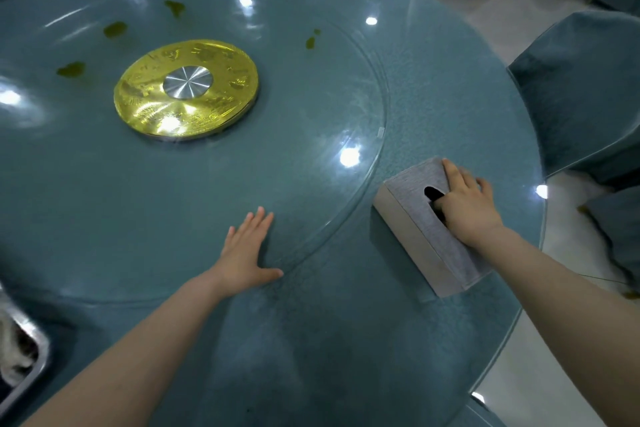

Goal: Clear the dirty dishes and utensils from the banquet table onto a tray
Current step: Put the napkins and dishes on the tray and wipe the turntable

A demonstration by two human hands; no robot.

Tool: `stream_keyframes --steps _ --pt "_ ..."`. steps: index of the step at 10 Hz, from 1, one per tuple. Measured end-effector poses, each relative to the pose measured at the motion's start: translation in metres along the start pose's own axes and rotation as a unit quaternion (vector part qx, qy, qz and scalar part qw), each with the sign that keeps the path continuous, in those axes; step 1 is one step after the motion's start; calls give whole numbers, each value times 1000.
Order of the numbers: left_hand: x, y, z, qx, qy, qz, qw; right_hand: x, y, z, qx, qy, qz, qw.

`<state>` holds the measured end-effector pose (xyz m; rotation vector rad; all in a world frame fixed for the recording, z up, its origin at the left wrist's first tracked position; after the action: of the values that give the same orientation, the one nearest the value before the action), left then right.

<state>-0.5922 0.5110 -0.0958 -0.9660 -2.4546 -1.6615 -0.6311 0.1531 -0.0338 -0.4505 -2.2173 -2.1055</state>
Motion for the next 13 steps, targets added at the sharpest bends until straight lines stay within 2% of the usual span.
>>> stream_keyframes --steps 1,3,4,6,8,10,11,12,13 --pt "-1 -3 3 9 0 15 1000 9 6 -2 -45 -2 1 999" --pt "-7 -4 2 3 -2 19 1000 39 45 -22 -100 -15 -132 986" --pt "-8 -4 0 -4 -3 17 1000 45 50 -33 -173 -23 -163 971" --pt "-11 -2 -6 -7 -5 24 1000 56 40 -52 -325 -142 -204 912" --pt "-11 0 -5 -7 -7 27 1000 56 37 -53 -380 -178 -198 886" --pt "-7 -1 -1 -6 -2 25 1000 55 21 -36 -456 -172 -125 864" --pt "-6 1 3 -4 -1 25 1000 55 19 -21 -455 -171 -80 871" --pt "-4 1 4 -7 -2 27 1000 53 23 -4 -342 -154 -62 925" --pt "-1 2 4 -12 -3 29 999 53 16 10 -269 -130 -34 954"
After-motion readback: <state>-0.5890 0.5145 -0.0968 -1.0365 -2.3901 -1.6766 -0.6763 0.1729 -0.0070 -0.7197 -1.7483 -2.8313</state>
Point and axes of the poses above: each hand's wrist, its own x-axis away from the middle knuckle, its own y-axis out of the back of the hand, z = x × y, the point moved 9 cm from there along -x, towards the middle knuckle
